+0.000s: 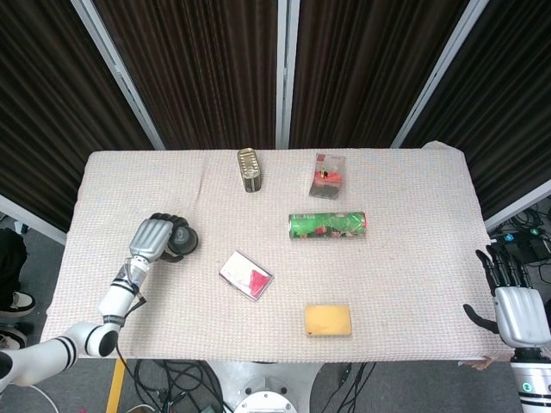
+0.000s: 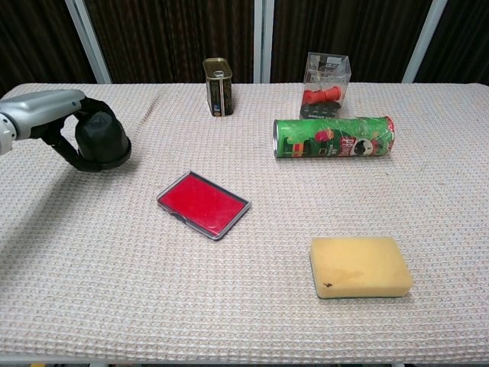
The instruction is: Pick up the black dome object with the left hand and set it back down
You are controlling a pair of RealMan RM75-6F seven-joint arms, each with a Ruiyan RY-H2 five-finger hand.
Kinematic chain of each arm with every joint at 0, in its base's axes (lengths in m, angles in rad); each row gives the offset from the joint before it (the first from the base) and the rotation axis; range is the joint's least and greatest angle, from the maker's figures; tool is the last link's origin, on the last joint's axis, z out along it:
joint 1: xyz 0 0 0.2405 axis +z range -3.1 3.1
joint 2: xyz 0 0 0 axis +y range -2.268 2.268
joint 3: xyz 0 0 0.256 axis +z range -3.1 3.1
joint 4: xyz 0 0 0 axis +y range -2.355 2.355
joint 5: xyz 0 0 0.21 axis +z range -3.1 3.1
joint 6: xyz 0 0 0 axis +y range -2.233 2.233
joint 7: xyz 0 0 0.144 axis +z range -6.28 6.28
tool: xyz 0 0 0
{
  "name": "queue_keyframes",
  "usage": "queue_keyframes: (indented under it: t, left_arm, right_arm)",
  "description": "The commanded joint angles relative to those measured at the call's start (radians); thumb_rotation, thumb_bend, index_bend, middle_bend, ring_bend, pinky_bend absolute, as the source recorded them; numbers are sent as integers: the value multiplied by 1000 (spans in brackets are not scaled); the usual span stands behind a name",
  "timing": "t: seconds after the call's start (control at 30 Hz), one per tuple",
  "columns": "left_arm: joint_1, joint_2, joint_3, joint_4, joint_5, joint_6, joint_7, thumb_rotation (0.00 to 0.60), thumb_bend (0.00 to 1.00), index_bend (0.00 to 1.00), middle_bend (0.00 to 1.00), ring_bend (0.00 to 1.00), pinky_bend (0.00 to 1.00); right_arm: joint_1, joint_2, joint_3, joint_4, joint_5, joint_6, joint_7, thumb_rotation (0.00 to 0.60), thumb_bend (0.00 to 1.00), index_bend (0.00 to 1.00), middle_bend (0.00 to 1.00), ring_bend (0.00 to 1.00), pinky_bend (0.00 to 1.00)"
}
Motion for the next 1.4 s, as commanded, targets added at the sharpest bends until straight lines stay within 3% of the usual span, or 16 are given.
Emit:
queue_keyframes:
  t: [0.03, 0.17, 0.37, 0.6, 1.0, 1.4]
  left_arm:
    - [3, -30, 11, 49, 30, 5, -15, 600, 241, 440, 513, 228, 202]
    - [6, -53, 21, 96, 61, 10, -40, 600, 193, 400, 443, 187, 196]
    - [10, -88, 22, 160, 78, -2, -91, 600, 175, 385, 421, 169, 186]
    - [4, -64, 32, 148, 98, -52, -135, 600, 121, 226, 234, 60, 124]
    - [11, -37, 10, 111, 109, -36, -177, 600, 115, 217, 237, 60, 123]
    - [10, 5, 3, 39, 96, -62, -166, 600, 116, 235, 326, 61, 123]
  right_arm:
    - [1, -1, 0, -1, 2, -2, -3, 600, 101, 0, 0, 0, 0]
    - [1, -2, 2, -1, 5, -2, -7, 600, 101, 0, 0, 0, 0]
    - [-1, 2, 4, 0, 10, 0, -1, 600, 101, 0, 0, 0, 0]
    - [-1, 3, 5, 0, 14, -3, 2, 600, 101, 0, 0, 0, 0]
    - [0, 2, 6, 3, 18, -5, 4, 600, 101, 0, 0, 0, 0]
    - [3, -1, 8, 6, 24, -13, 3, 600, 101, 0, 0, 0, 0]
